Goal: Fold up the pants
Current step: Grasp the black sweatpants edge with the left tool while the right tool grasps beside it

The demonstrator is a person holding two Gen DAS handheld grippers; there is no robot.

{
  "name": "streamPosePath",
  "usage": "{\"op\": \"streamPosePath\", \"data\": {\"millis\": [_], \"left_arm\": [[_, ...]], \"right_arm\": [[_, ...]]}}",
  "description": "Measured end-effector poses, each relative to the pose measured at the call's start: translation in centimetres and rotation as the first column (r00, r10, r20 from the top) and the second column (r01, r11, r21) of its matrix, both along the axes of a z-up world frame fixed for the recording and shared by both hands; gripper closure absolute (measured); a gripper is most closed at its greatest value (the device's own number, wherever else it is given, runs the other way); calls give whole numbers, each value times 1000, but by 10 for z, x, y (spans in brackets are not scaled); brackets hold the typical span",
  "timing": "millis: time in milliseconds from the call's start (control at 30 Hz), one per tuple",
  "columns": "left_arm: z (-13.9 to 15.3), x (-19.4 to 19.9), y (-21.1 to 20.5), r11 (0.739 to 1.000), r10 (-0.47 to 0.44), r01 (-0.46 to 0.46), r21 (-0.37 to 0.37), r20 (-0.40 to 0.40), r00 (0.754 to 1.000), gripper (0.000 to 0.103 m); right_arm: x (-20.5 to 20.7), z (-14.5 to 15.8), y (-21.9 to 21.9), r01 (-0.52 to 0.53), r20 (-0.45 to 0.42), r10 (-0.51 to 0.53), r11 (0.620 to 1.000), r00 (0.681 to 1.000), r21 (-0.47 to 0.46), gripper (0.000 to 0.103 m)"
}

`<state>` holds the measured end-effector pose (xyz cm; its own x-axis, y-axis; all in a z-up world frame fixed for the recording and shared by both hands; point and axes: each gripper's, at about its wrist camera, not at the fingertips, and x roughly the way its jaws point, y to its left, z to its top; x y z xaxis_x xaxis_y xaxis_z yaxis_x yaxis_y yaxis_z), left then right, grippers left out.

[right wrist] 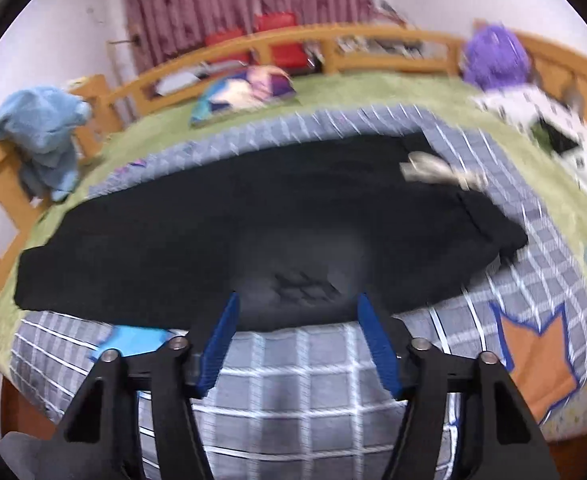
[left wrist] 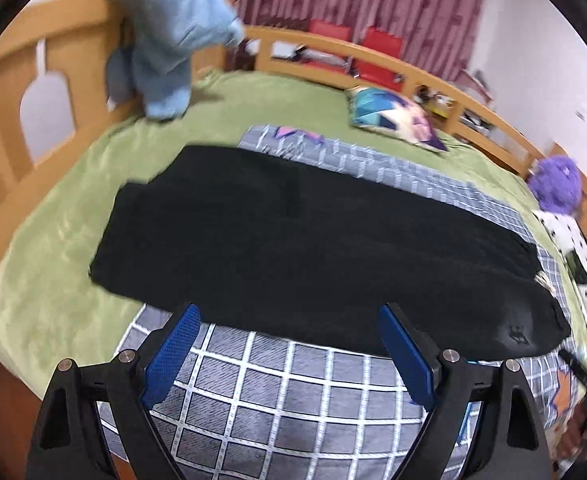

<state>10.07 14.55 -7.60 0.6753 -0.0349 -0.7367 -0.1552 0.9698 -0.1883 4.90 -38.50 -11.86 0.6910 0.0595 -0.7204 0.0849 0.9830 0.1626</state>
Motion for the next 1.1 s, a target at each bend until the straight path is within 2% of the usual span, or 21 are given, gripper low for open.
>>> {"op": "streamPosePath", "data": {"millis": [133, 233, 400, 467, 533, 600, 733, 800, 833, 867, 933, 1000, 1100], "left_arm": [[-34, 13, 10, 1000, 8, -8, -5, -45, 999, 13], [-58, 19, 15, 1000, 14, -13, 13, -69, 998, 13], [-94, 23, 23, 996, 5, -13, -94, -93, 996, 13], [-104, 24, 30, 991, 24, -35, -131, -88, 996, 13], [-115, 27, 38, 979, 40, -56, -195, -86, 996, 13], [-122, 31, 44, 968, 59, -74, -238, -69, 996, 13], [-127, 44, 51, 960, 92, -100, -262, -42, 995, 14], [-129, 51, 52, 958, 115, -123, -261, -44, 992, 18], [-129, 56, 53, 958, 129, -138, -252, -53, 990, 20], [-128, 60, 53, 959, 149, -158, -237, -57, 987, 29], [-125, 65, 55, 959, 182, -194, -205, -74, 980, 64], [-121, 70, 60, 962, 214, -224, -159, -81, 974, 93], [-101, 73, 69, 965, 175, -178, -195, -31, 984, 93]], "right_arm": [[0, -33, -28, 57, -40, -58, 998, 998, -13, 42], [4, -51, -45, 90, -78, -88, 996, 993, 26, 42], [11, -69, -56, 120, -83, -110, 985, 990, 127, 41], [13, -73, -59, 129, -67, -121, 981, 990, 146, 36], [18, -79, -61, 140, -62, -130, 972, 990, 188, 31], [27, -88, -63, 150, -81, -135, 963, 988, 224, 31], [41, -91, -57, 141, -60, -131, 967, 989, 211, 29], [52, -92, -53, 138, -65, -128, 971, 990, 195, 29], [56, -92, -52, 148, -68, -137, 971, 988, 186, 36], [59, -91, -52, 161, -70, -151, 971, 986, 174, 54], [66, -88, -51, 157, -73, -146, 972, 987, 175, 80], [71, -78, -50, 145, -56, -137, 972, 989, 185, 84], [70, -50, -44, 115, 18, -119, 982, 993, 151, 86]]}}
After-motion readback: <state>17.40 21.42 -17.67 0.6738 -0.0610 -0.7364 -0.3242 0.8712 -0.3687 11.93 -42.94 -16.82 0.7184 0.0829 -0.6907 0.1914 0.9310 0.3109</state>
